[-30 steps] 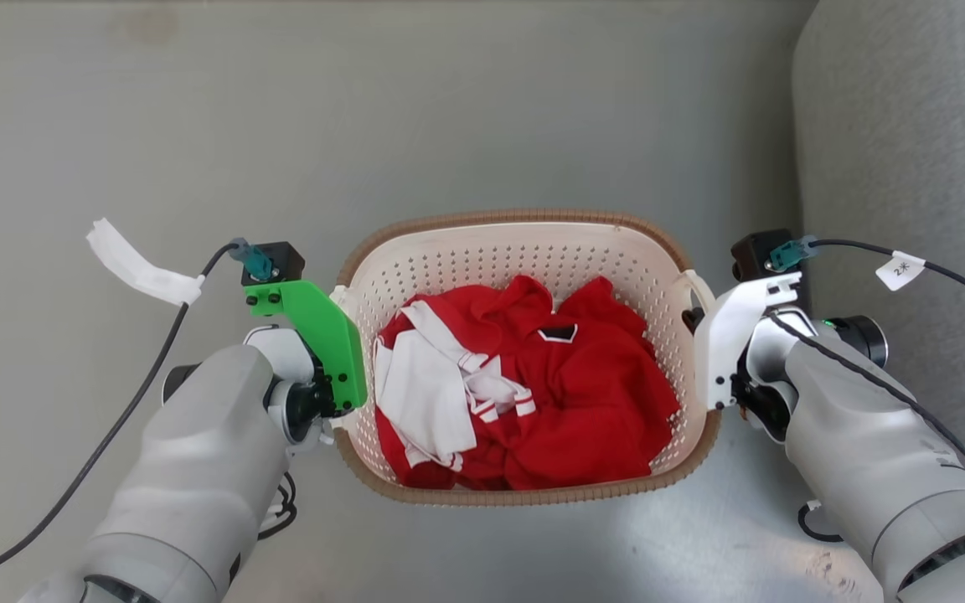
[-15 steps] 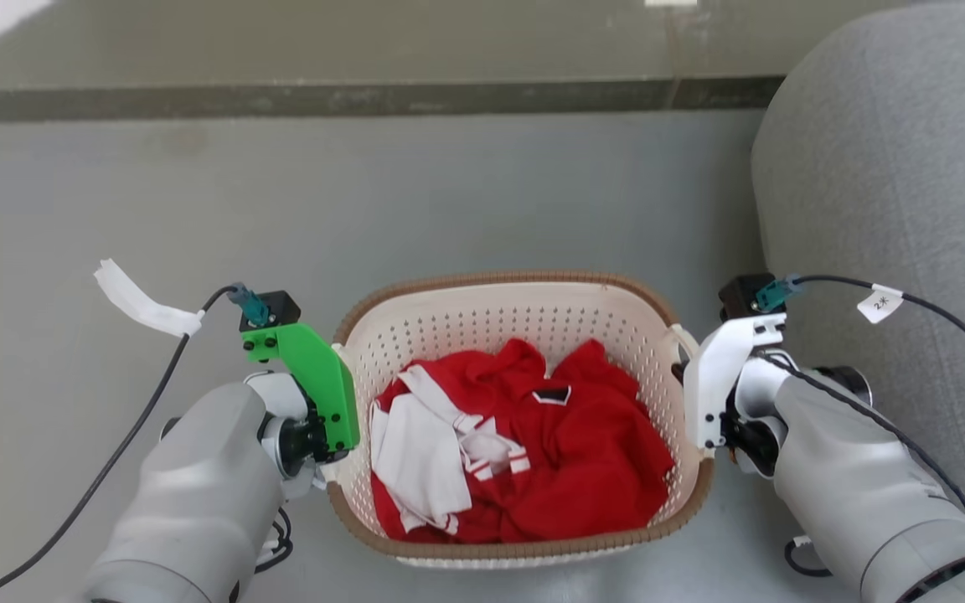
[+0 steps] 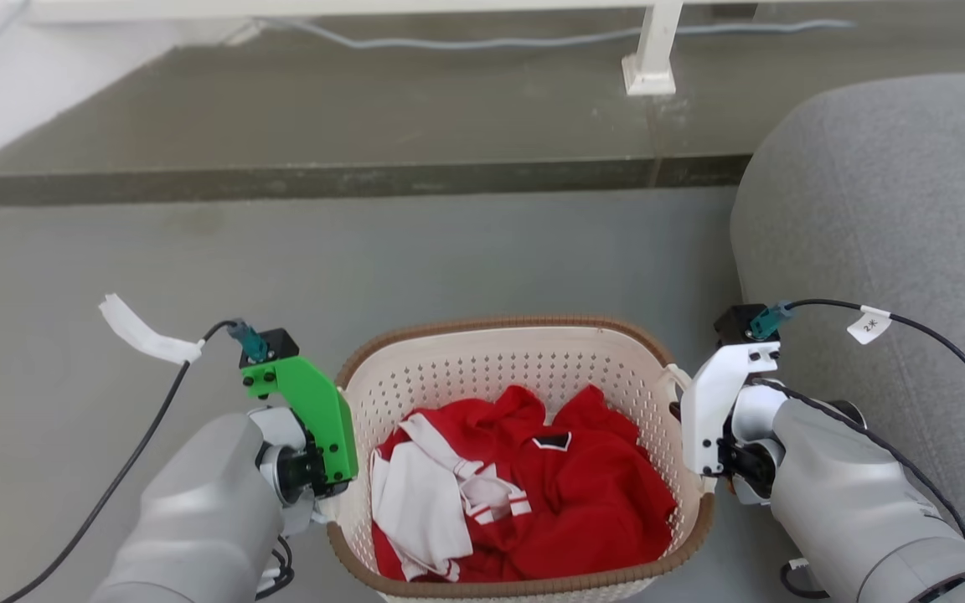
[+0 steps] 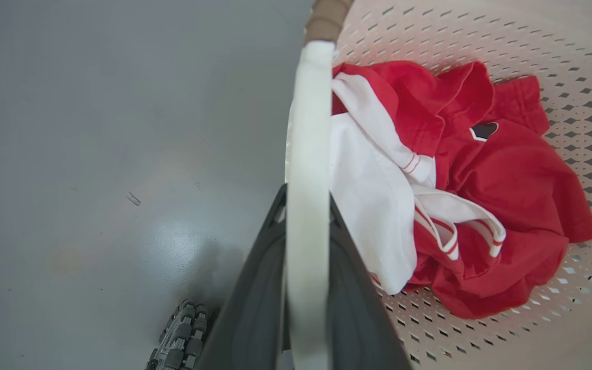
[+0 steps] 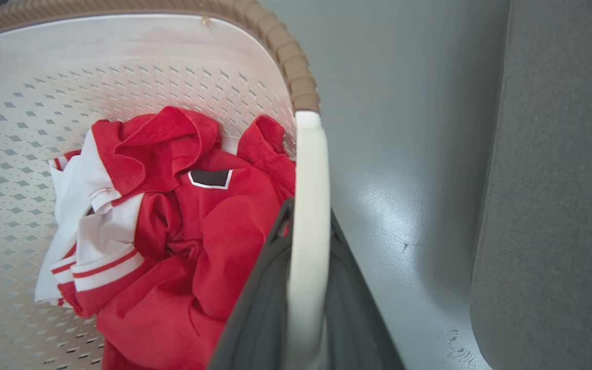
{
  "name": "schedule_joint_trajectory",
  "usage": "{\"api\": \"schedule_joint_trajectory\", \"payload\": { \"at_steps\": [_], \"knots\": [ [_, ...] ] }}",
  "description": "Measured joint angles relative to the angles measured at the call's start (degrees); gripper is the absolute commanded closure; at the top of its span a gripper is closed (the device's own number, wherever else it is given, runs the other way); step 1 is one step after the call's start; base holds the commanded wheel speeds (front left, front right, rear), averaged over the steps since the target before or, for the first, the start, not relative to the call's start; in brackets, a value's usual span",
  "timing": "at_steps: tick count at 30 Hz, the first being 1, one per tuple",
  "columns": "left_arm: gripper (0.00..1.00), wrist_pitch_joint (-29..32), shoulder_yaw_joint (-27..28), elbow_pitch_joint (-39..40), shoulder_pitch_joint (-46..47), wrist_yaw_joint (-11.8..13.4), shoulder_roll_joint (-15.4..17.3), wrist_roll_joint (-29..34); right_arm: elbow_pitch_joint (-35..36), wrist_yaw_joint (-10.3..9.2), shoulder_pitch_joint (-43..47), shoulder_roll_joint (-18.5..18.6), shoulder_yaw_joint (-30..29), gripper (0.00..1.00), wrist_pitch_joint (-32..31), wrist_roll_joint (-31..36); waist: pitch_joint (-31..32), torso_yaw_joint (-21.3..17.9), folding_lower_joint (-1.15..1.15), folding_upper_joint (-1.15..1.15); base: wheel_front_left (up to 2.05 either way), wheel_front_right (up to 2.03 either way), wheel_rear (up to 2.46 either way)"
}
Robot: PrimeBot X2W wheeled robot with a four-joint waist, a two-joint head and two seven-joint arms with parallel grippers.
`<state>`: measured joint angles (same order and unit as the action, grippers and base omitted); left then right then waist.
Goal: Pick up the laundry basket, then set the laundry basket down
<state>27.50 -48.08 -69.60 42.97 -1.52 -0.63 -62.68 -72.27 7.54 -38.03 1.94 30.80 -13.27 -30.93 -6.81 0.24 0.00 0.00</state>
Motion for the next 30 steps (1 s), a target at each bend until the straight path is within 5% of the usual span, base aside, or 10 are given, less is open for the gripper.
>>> {"api": "schedule_joint_trajectory", "payload": {
  "at_steps": [30],
  "knots": [
    [1.0,0.6,0.4,-1.7,-3.0,-0.3,-0.3,-0.7,-0.7,0.0,3.0,-0.7,-0.4,1.0,-1.4,-1.7,8.0,-0.2,0.0,0.0,0.0,0.0,0.0]
  ]
}}
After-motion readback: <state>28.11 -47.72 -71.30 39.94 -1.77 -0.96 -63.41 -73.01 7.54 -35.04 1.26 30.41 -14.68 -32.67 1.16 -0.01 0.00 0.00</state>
